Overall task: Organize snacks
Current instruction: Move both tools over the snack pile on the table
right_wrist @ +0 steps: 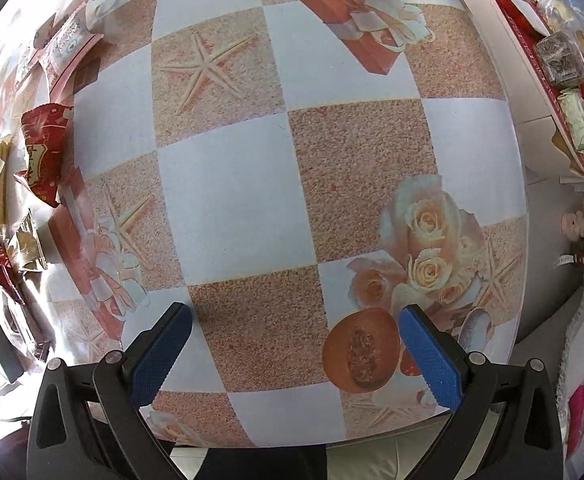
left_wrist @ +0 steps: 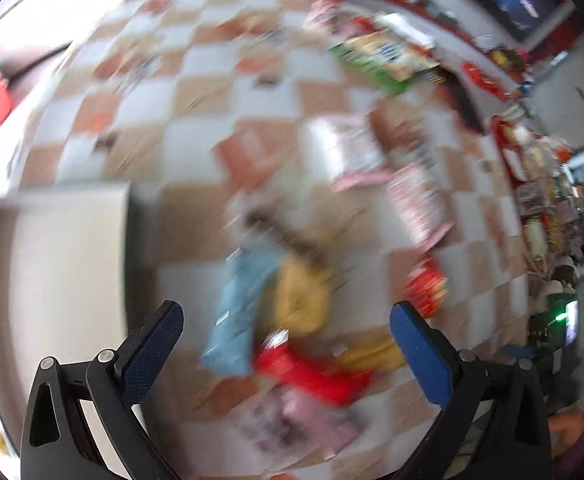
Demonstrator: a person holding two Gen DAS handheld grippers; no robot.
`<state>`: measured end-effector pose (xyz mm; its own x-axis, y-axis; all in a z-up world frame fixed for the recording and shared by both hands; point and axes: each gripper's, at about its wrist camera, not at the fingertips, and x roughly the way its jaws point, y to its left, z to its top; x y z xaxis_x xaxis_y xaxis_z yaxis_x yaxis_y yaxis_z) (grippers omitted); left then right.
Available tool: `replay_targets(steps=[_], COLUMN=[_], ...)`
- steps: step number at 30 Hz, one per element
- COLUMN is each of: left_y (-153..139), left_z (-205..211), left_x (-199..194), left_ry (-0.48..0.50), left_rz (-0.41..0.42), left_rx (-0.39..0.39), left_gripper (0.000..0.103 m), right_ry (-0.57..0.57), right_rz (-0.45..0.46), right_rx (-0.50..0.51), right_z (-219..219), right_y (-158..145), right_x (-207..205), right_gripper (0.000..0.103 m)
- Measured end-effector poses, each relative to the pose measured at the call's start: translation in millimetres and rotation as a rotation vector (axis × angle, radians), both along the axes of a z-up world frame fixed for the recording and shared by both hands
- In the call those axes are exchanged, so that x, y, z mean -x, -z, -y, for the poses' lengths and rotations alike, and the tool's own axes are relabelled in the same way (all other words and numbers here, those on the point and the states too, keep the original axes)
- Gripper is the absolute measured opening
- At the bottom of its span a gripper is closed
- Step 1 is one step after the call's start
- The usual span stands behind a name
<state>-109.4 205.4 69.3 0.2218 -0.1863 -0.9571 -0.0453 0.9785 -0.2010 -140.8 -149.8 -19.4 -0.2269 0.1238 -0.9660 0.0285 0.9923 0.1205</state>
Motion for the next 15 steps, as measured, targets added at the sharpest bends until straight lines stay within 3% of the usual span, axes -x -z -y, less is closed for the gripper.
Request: replay_targets(steps=[8, 11, 15], left_y=[26, 34, 39], left_z=[6, 11, -1], left_x=[-9, -19, -19], left_ry=[0.002, 0.024, 0.022], left_rz=[-0.036, -0.036, -0.053], left_rx=[0.025, -0.001, -0.011], left_gripper=[0.103, 0.103, 0.103], right_ry=[-0.006, -0.012, -0.002], right_rz=[-0.07, -0.094, -0.068], right_rx=[0.008, 0.008, 0.002], right_z=[-6, -12, -8], right_y=[2, 4, 4], right_x=[-13, -24, -33], right_gripper=[0.103, 0.103, 0.103])
